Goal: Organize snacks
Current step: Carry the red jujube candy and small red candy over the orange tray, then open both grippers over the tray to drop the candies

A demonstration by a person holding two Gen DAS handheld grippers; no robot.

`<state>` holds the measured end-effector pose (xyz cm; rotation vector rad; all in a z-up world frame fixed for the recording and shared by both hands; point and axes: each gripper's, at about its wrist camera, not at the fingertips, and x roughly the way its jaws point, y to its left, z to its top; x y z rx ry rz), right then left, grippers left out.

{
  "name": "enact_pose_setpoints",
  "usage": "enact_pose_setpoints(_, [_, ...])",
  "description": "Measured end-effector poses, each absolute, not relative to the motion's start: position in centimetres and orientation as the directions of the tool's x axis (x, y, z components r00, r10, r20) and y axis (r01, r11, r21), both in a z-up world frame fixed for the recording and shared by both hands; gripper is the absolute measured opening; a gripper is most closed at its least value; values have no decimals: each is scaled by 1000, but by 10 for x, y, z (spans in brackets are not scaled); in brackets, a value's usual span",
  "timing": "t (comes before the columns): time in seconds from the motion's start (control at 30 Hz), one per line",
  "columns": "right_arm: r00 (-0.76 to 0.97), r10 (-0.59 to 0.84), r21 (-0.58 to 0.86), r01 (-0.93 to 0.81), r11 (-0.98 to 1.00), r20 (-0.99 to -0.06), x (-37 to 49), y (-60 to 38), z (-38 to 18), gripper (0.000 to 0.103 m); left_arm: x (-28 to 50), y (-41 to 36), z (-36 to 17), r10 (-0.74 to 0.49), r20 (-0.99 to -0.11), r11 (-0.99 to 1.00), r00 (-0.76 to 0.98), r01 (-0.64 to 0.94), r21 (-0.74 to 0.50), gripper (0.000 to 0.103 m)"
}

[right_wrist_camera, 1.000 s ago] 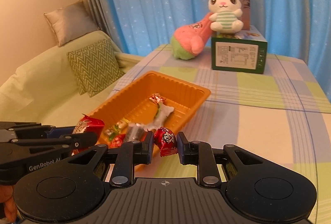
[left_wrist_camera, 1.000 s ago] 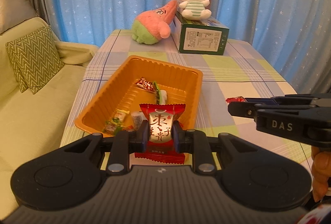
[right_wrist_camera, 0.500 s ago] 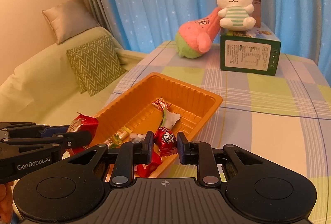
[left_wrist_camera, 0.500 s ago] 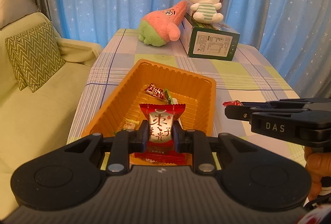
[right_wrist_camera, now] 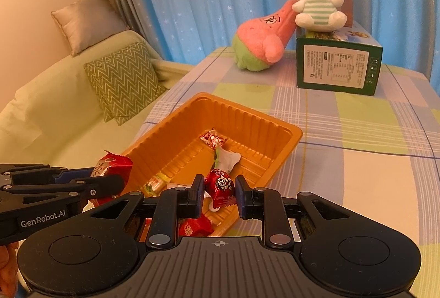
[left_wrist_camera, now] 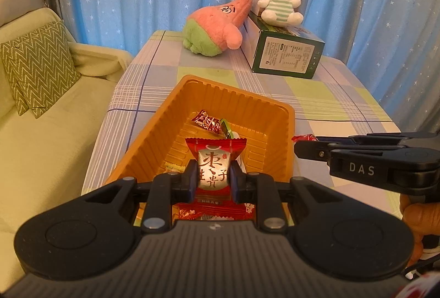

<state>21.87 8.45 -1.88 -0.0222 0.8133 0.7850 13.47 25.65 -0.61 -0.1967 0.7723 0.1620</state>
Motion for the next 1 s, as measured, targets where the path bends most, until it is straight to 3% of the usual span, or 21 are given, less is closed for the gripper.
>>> enact_pose_setpoints(1.0, [407, 602, 275, -621, 734, -687, 278, 119, -42, 24, 216, 288, -33, 55, -725, 981, 687, -174, -90, 21])
